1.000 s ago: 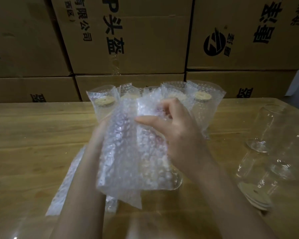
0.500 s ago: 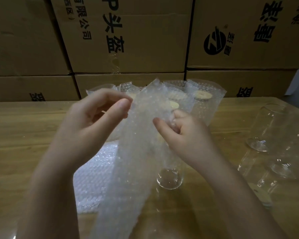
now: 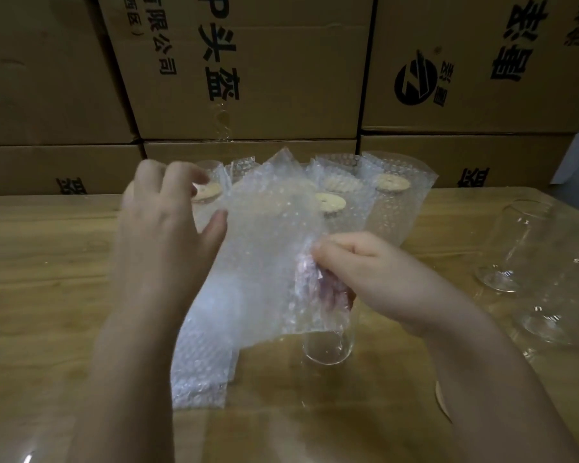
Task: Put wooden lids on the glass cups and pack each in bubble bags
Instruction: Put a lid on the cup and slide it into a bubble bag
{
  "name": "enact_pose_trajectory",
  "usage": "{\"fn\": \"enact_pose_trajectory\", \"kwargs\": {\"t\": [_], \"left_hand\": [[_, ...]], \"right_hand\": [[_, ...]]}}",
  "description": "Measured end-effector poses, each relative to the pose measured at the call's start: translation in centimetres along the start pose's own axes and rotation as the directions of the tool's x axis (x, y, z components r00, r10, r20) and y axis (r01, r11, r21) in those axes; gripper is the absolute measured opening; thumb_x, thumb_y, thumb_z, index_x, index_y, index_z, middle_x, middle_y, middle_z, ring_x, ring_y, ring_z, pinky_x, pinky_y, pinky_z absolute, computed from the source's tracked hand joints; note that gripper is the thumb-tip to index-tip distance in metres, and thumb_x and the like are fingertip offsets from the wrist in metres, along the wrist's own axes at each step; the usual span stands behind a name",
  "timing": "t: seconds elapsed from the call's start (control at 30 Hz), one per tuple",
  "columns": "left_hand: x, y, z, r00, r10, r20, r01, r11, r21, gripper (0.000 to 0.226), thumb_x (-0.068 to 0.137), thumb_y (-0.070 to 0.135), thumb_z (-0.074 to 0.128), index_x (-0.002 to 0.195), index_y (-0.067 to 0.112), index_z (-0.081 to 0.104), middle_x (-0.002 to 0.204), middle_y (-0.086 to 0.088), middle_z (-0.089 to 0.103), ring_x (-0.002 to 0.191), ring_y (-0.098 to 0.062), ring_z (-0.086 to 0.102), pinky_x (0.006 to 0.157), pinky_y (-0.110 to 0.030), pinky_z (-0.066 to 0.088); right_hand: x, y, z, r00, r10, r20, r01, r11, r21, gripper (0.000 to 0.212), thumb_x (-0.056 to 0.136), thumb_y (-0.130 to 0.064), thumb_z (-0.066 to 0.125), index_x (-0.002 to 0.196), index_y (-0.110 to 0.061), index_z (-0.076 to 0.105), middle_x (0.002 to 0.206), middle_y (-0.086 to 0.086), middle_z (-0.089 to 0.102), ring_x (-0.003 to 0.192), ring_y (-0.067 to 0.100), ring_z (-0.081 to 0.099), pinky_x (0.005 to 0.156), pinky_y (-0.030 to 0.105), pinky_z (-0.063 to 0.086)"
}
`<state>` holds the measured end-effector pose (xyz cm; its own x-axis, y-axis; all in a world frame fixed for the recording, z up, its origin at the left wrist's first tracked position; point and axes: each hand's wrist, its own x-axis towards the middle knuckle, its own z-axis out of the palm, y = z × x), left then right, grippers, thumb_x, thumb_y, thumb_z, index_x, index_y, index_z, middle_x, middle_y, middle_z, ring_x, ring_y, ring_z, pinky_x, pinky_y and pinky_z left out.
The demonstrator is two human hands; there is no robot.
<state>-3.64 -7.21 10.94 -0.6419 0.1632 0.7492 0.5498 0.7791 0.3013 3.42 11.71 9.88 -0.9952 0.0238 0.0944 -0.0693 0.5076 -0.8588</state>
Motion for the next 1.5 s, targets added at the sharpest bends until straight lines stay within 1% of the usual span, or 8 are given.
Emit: {"fn": "enact_pose_trajectory", "kwargs": {"t": [0.17, 0.3, 0.73, 0.9, 1.1, 1.23, 1.33, 1.5], "left_hand": [[-0.4, 1.8, 0.1, 0.973, 0.059, 0.222, 0.050, 0.890, -0.454, 0.036, 0.079, 0.058, 0.057, 0.069, 0.026, 0.047, 0.064, 0.002, 0.054, 0.054, -0.013, 0.053, 0.050, -0.037, 0.045], [-0.6, 2.8, 0.4, 0.928, 0.020, 0.371, 0.141, 0.905, -0.400, 0.052, 0.070, 0.075, 0.051, 0.070, 0.024, 0.056, 0.067, 0.003, 0.063, 0.061, -0.011, 0.061, 0.059, -0.039, 0.052], [-0.2, 1.1, -0.2, 0.826, -0.027, 0.562, 0.371, 0.778, -0.507, 0.018, 0.079, 0.023, 0.070, 0.083, 0.012, 0.056, 0.076, 0.006, 0.072, 0.066, -0.009, 0.069, 0.053, -0.023, 0.053], [-0.3, 0.1, -1.3, 0.836, -0.152, 0.528, 0.364, 0.873, -0.324, 0.014, 0.068, 0.026, 0.061, 0.077, 0.021, 0.051, 0.079, 0.001, 0.068, 0.069, -0.016, 0.066, 0.070, -0.050, 0.054], [-0.7, -0.3, -2.2, 0.934, -0.237, 0.268, 0.253, 0.967, -0.024, 0.015, 0.082, 0.033, 0.064, 0.072, 0.031, 0.053, 0.067, 0.011, 0.063, 0.065, -0.013, 0.061, 0.057, -0.034, 0.047], [-0.8, 2.2, -1.8, 0.966, -0.171, 0.196, 0.203, 0.966, -0.157, 0.011, 0.083, 0.029, 0.061, 0.072, 0.032, 0.059, 0.068, 0.014, 0.059, 0.060, -0.001, 0.054, 0.054, -0.028, 0.041], [-0.9, 3.6, -1.0, 0.977, -0.123, 0.172, 0.153, 0.973, -0.174, 0.008, 0.086, 0.022, 0.062, 0.081, 0.029, 0.062, 0.074, 0.013, 0.059, 0.065, -0.002, 0.054, 0.058, -0.030, 0.046], [-1.0, 4.3, -0.7, 0.984, -0.133, 0.114, 0.157, 0.959, -0.235, 0.004, 0.078, 0.022, 0.054, 0.081, 0.022, 0.057, 0.070, 0.016, 0.055, 0.067, 0.000, 0.055, 0.053, -0.019, 0.037]], "right_hand": [[0.0, 0.0, 0.5, 0.995, -0.094, -0.013, 0.094, 0.996, -0.007, 0.036, 0.092, -0.042, 0.054, 0.068, -0.015, 0.057, 0.053, -0.012, 0.049, 0.050, 0.004, 0.047, 0.058, 0.031, 0.041], [0.1, -0.2, 1.3, 0.985, -0.156, -0.068, 0.155, 0.988, -0.017, 0.041, 0.081, -0.052, 0.062, 0.068, -0.014, 0.052, 0.054, -0.010, 0.046, 0.052, 0.009, 0.045, 0.057, 0.036, 0.039], [0.2, -0.3, 1.8, 0.942, -0.179, -0.284, 0.168, 0.984, -0.063, 0.047, 0.092, -0.043, 0.052, 0.066, -0.005, 0.042, 0.056, -0.001, 0.042, 0.052, 0.023, 0.044, 0.054, 0.034, 0.035], [0.4, 0.4, 1.1, 0.877, -0.117, -0.465, 0.040, 0.984, -0.172, 0.029, 0.089, -0.034, 0.055, 0.067, -0.019, 0.044, 0.055, -0.010, 0.047, 0.049, 0.005, 0.042, 0.049, 0.025, 0.036], [-0.2, -0.2, 0.9, 0.854, -0.165, -0.493, 0.032, 0.963, -0.268, 0.016, 0.088, -0.029, 0.056, 0.095, -0.032, 0.042, 0.057, -0.010, 0.051, 0.054, 0.005, 0.051, 0.054, 0.032, 0.046], [-0.6, -1.1, 2.7, 0.883, -0.236, -0.405, 0.109, 0.944, -0.312, 0.028, 0.088, -0.037, 0.060, 0.106, -0.033, 0.040, 0.071, -0.012, 0.056, 0.060, 0.006, 0.055, 0.059, 0.033, 0.051], [-0.6, -1.6, 3.7, 0.754, -0.490, -0.439, 0.234, 0.823, -0.517, 0.041, 0.085, -0.024, 0.067, 0.121, -0.023, 0.048, 0.104, -0.006, 0.050, 0.085, 0.010, 0.053, 0.072, 0.024, 0.047], [-0.4, -1.7, 4.1, 0.481, -0.836, -0.265, 0.382, 0.472, -0.794, 0.020, 0.091, -0.005, 0.051, 0.093, -0.013, 0.070, 0.099, 0.002, 0.068, 0.094, 0.019, 0.063, 0.089, 0.032, 0.039]]}}
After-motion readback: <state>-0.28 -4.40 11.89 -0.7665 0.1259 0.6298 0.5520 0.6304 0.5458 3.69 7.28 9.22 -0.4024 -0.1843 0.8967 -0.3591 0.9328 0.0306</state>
